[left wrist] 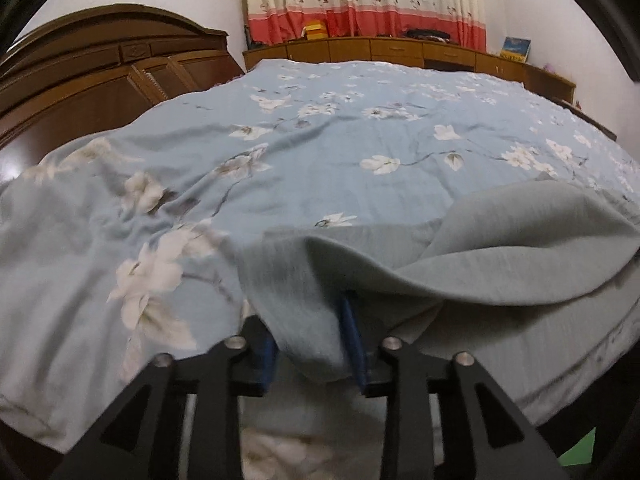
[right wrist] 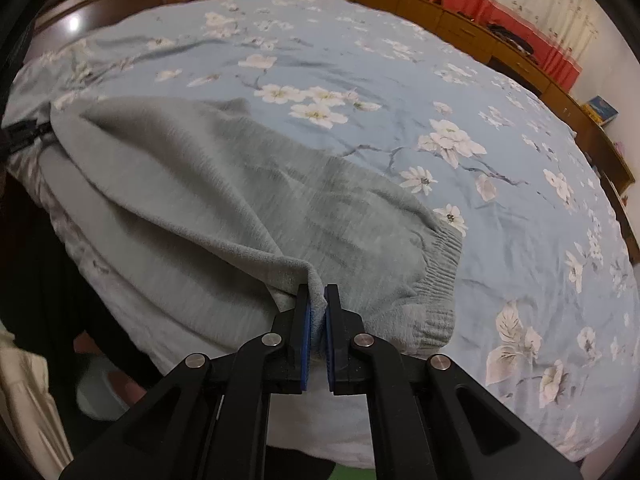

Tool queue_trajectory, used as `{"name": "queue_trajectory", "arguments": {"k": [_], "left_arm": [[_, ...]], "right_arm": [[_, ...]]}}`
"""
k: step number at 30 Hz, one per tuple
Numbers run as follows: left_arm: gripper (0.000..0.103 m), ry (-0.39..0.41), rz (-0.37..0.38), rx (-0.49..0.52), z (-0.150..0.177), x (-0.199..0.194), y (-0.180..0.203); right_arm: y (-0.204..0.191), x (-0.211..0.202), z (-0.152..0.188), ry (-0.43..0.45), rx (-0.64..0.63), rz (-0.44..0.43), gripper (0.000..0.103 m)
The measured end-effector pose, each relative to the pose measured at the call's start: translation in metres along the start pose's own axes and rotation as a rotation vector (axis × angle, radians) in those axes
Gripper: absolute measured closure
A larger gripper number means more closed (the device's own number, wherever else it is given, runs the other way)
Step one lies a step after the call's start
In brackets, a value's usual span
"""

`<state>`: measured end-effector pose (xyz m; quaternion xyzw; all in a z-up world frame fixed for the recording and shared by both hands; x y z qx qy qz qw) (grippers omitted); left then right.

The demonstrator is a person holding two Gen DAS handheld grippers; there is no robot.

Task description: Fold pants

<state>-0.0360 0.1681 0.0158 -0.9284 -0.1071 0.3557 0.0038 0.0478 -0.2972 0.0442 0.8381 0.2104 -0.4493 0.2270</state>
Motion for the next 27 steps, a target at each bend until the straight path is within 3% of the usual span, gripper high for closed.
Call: {"name": "queue_trajectory", "arguments": {"k": [4, 6, 8, 11, 17, 22, 27], "left_arm": [[0.059, 0.005, 0.012, -0.047, 0.005, -0.014, -0.015], [0.058, 0.007, 0.019, -0.056, 0.006, -0.021, -0.019], [0.056, 0.015, 0.018, -0.060, 0.009, -0.028, -0.021], [0.054, 0.022, 0.022, -0.075, 0.012, -0.036, -0.024], [0.051, 0.025, 0.059, -0.130, 0.013, -0.043, -0.025], [0.051, 0.031, 0.069, -0.142, 0.006, -0.038, -0.021], [0.051, 0.021, 0.061, -0.150, 0.002, -0.028, -0.018]], "right_arm": [[-0.009, -0.003, -0.004, -0.016, -0.045, 0.052, 0.094], [-0.014, -0.010, -0.007, -0.001, -0.057, 0.059, 0.085], [-0.022, -0.020, -0.012, 0.029, -0.066, 0.065, 0.069], [-0.042, -0.034, -0.023, 0.087, -0.098, 0.072, 0.057], [-0.097, -0.025, -0.043, 0.113, -0.205, -0.017, 0.053], [-0.135, 0.008, -0.050, 0.071, -0.279, -0.063, 0.053], [-0.145, 0.038, -0.052, 0.024, -0.296, -0.044, 0.053]]}}
Point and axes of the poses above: each gripper's, at about its wrist camera, not at the fingertips, and x roughly the way its jaws point, y to its right, z to its underside, the point moved 4 cm from there along x, roughly the way its jaws point, and after that the axes turned 2 degrees about -x, right-handed, at the moved point
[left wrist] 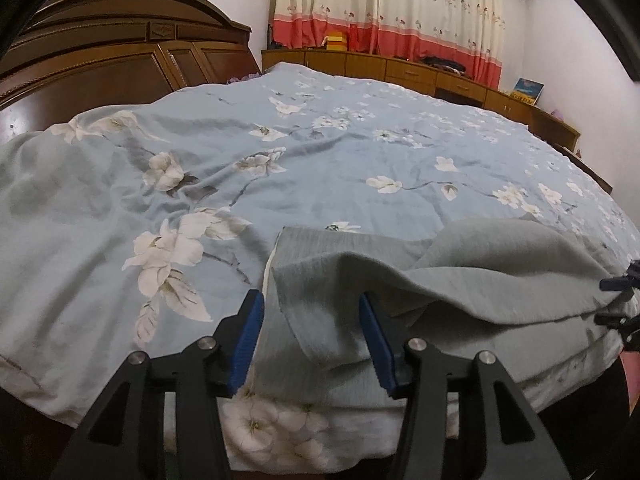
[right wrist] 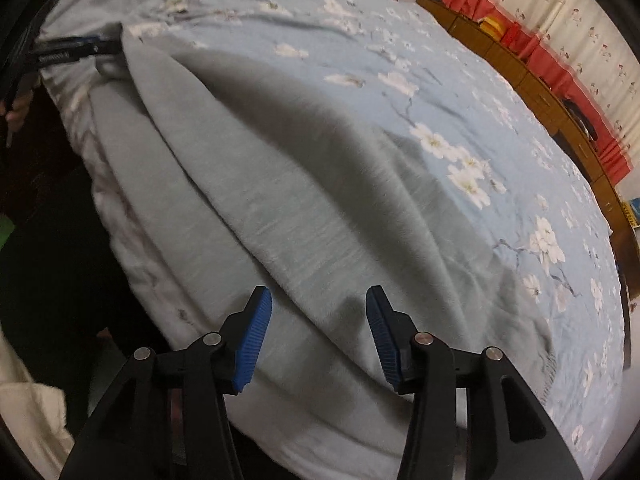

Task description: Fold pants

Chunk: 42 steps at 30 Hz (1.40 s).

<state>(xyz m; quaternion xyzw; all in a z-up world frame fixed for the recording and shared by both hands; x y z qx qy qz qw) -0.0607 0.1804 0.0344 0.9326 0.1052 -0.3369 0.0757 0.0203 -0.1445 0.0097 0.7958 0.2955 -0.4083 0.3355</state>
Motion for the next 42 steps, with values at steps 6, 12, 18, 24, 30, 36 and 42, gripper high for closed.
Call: {"name": "queue_trajectory", "arguments": {"k": [6, 12, 18, 24, 30, 36, 42], "left_arm": [[0.053, -0.006, -0.017, -0.040, -0.003, 0.012, -0.003], [0.083, 0.009, 0.034, -0.035, 0.003, -0.002, -0.005], [0.074, -0.047, 0.048, -0.021, 0.039, -0.012, -0.011], [0.070, -0.070, 0.040, -0.066, 0.059, -0.029, -0.031], [0.063, -0.022, 0.022, -0.088, 0.046, -0.057, -0.051], [0.062, -0.007, 0.082, -0.079, 0.010, -0.038, -0.030], [0.062, -0.115, 0.105, -0.042, -0.001, 0.024, 0.005]], "right_arm": [[0.011, -0.001, -0.004, 0.010, 0.081, -0.023, 0.099], [0.014, -0.047, 0.012, 0.047, 0.014, -0.017, 0.100], [-0.002, -0.030, 0.040, -0.066, -0.058, -0.023, 0.099], [-0.004, -0.020, 0.044, -0.118, -0.055, -0.029, 0.096], [0.007, -0.052, 0.039, -0.036, 0.003, -0.019, 0.085], [0.031, -0.056, 0.029, 0.057, 0.190, 0.001, 0.077], [0.029, -0.032, 0.031, 0.087, 0.306, -0.007, 0.077]]}}
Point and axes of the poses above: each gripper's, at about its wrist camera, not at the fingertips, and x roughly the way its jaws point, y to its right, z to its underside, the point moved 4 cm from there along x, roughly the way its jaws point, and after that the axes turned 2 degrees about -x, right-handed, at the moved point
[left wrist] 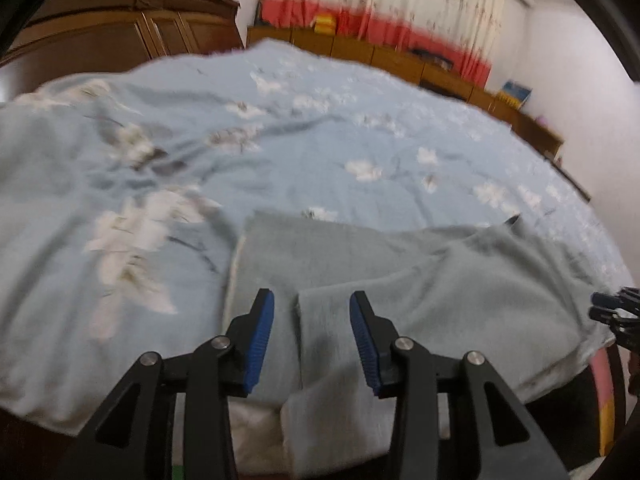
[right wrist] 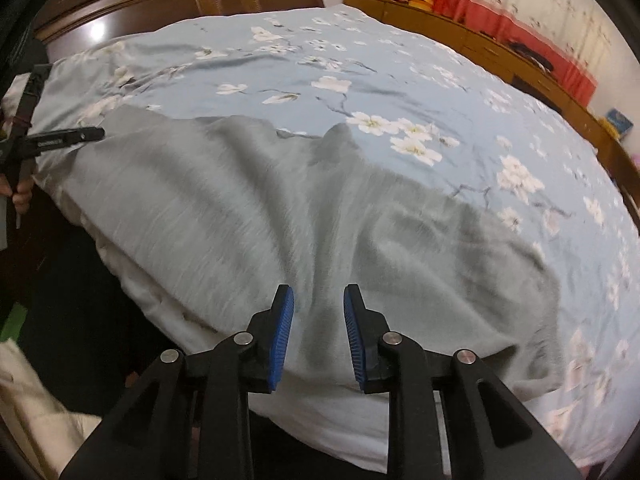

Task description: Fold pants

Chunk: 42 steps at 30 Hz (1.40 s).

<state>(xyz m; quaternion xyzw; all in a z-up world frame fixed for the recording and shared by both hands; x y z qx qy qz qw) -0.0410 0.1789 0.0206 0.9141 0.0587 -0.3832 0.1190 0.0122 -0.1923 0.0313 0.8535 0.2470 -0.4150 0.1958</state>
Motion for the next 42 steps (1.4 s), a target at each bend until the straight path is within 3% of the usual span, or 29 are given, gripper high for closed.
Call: {"name": "queue_trajectory", "arguments": {"k": [4, 10, 15, 22, 28, 33, 37, 42], "left_arm": [[0.062, -0.037, 0.003, -0.020, 0.003, 0.021, 0.005], [0.067, -0.025, -0.011, -0.016, 0.010, 0.016, 0.017], [0.095, 0.027, -0.070, 0.062, 0.013, 0.007, 0.033], [0.097, 0.129, -0.126, 0.081, -0.021, -0.016, 0.018], [0.097, 0.070, -0.126, 0.087, -0.050, 0.015, -0.004], [0.097, -0.003, -0.094, 0.047, -0.048, 0.041, -0.014], [0.097, 0.001, -0.076, 0.016, -0.040, 0.046, -0.018], [0.097, 0.016, -0.081, 0.021, -0.039, 0.042, -0.016]], "right_arm": [[-0.003, 0.015, 0.009, 0.001, 0.012, 0.005, 0.077], [0.000, 0.021, 0.012, 0.037, 0.044, -0.003, 0.076], [0.003, 0.019, 0.010, 0.049, 0.084, -0.012, 0.076], [-0.006, 0.003, -0.006, 0.095, 0.057, 0.006, 0.076], [-0.019, 0.008, -0.026, 0.105, 0.020, -0.010, 0.077], [-0.005, 0.026, -0.050, 0.073, 0.020, -0.003, 0.076], [0.029, 0.050, -0.085, 0.047, 0.109, -0.037, 0.052], [0.045, 0.087, -0.123, 0.009, 0.131, -0.070, 0.051]]}}
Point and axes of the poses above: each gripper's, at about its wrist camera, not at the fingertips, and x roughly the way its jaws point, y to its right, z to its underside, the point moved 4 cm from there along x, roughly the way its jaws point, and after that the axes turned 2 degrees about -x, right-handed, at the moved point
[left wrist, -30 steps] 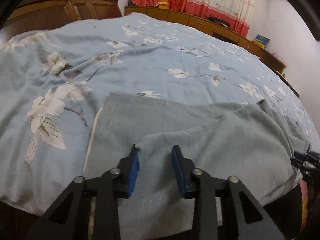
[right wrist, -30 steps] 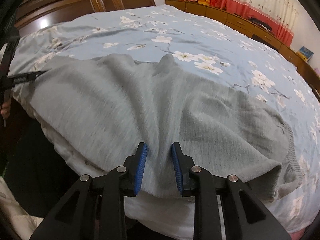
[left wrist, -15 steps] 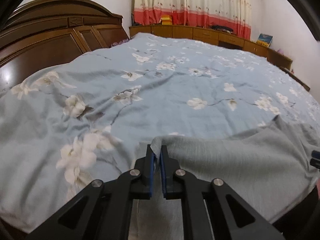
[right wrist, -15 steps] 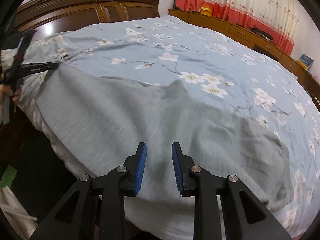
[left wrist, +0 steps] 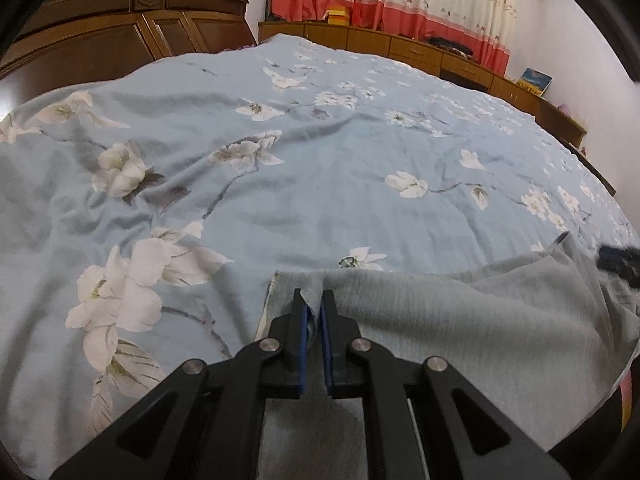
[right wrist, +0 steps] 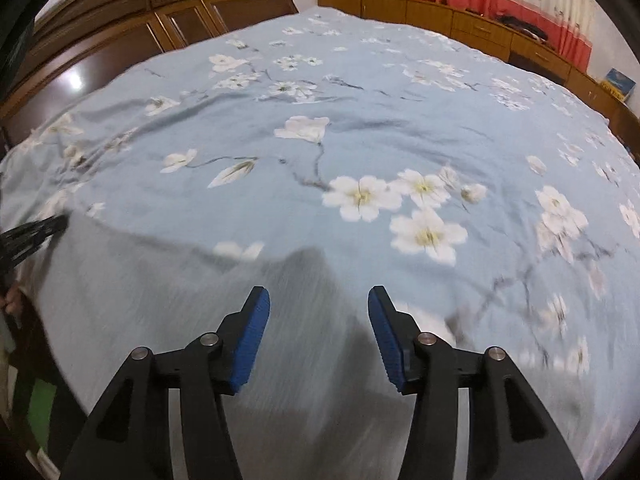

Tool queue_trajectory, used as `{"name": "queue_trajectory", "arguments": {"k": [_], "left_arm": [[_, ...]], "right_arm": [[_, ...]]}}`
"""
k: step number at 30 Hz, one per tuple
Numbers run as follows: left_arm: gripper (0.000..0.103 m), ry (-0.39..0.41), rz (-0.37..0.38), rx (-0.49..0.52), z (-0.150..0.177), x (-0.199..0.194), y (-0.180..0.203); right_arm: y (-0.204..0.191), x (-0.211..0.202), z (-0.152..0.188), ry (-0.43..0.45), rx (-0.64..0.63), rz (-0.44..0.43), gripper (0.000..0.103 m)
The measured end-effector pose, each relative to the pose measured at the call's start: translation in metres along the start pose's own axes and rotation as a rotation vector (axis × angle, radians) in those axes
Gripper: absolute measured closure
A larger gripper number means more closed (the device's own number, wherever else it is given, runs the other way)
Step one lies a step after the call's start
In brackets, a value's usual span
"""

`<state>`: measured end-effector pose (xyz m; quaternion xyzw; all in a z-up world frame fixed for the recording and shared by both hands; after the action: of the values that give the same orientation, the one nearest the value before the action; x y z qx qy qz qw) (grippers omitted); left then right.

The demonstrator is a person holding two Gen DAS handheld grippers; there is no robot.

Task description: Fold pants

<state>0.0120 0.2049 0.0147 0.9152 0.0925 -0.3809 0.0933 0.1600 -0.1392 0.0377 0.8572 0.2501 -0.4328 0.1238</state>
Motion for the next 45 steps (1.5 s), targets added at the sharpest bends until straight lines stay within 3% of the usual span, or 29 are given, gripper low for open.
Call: {"name": "queue_trajectory", "arguments": {"k": [1, 4, 7, 11, 17, 22, 27, 31, 34, 37, 45], "left_arm": [[0.097, 0.003, -0.003, 0.000, 0.000, -0.002, 0.000], [0.097, 0.023, -0.004, -0.011, 0.000, -0.011, 0.000], [0.097, 0.059, -0.014, -0.006, -0.005, -0.024, 0.002], [0.097, 0.083, -0.043, 0.028, -0.015, -0.029, 0.005], [0.096, -0.020, -0.090, 0.072, -0.006, 0.021, 0.002], [0.092, -0.012, -0.104, 0.086, 0.001, 0.030, 0.000], [0.071, -0.006, -0.153, 0.078, 0.002, 0.019, -0.008], [0.063, -0.009, -0.134, 0.003, 0.008, -0.003, -0.020], [0.056, -0.013, -0.140, -0.028, 0.020, -0.023, -0.026], [0.055, 0.009, -0.130, -0.050, 0.032, -0.046, -0.027], [0.054, 0.057, -0.118, -0.083, 0.059, -0.086, -0.008]], "right_arm": [[-0.002, 0.008, -0.005, -0.005, -0.015, -0.008, 0.051], [-0.013, 0.023, -0.007, -0.042, -0.048, -0.098, 0.098], [-0.015, 0.010, -0.010, 0.040, -0.067, -0.026, 0.099], [0.008, 0.008, -0.021, 0.097, 0.045, -0.008, 0.101], [0.015, 0.051, -0.015, 0.028, 0.070, 0.028, 0.101], [0.010, 0.073, -0.009, 0.008, 0.047, 0.061, 0.101], [0.018, 0.074, -0.007, 0.002, 0.085, 0.038, 0.089], [0.021, 0.058, -0.007, 0.022, 0.111, 0.063, 0.074], [0.019, 0.036, -0.001, 0.040, 0.138, 0.042, 0.070], [0.013, 0.016, 0.012, 0.019, 0.137, 0.007, 0.069], [-0.008, -0.043, 0.062, 0.019, 0.080, 0.039, 0.069]]}}
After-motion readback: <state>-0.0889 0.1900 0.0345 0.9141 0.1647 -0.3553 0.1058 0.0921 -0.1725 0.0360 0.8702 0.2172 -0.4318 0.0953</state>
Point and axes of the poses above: each gripper's, at about its wrist camera, not at the fingertips, and x roughly the way its jaws point, y to its right, z to its underside, the point moved 4 cm from there along x, roughly the way its jaws point, and after that the axes turned 2 degrees about -x, right-handed, at the moved point
